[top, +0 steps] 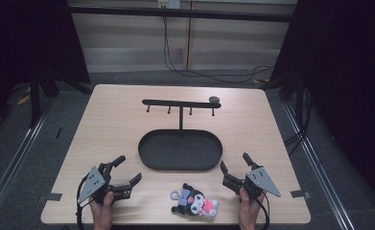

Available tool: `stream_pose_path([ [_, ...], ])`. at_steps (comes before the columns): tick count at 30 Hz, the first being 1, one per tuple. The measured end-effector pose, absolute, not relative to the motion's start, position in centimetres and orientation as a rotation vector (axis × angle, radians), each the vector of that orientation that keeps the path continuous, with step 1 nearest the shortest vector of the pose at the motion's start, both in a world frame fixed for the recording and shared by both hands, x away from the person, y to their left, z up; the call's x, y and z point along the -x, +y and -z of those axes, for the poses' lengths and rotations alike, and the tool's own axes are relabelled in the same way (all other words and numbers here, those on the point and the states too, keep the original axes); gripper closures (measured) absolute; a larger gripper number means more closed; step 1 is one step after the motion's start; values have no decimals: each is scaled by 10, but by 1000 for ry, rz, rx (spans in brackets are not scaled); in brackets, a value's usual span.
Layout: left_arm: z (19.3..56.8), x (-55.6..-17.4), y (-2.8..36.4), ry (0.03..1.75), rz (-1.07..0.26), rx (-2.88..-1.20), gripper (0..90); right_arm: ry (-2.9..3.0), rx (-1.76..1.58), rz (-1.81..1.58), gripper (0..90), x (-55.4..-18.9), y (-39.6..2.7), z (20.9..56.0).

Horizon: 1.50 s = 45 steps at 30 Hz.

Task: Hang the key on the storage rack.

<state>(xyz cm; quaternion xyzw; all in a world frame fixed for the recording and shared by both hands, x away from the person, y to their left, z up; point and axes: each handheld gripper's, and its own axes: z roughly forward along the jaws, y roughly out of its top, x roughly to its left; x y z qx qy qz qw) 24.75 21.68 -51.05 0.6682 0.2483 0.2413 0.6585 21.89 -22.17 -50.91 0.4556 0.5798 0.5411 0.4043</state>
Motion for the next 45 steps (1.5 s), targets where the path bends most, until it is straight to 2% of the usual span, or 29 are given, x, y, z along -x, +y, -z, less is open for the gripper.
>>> stream_pose_path([
  [21, 510, -248, 217, 562, -547, -1513, 155, 1682, -1218, -1336, 176, -231, -220, 505],
  [26, 510, -248, 217, 562, -546, -1513, 155, 1737, -1230, -1354, 246, -230, -221, 500],
  [36, 510, -248, 217, 561, -546, -1512, 155, 1889, -1153, -1364, 320, -226, -208, 490],
  [38, 510, -248, 217, 561, -545, -1514, 155, 1906, -1149, -1360, 385, -226, -206, 487],
  [45, 510, -248, 217, 562, -546, -1513, 155, 2000, -1082, -1370, 441, -227, -197, 468],
])
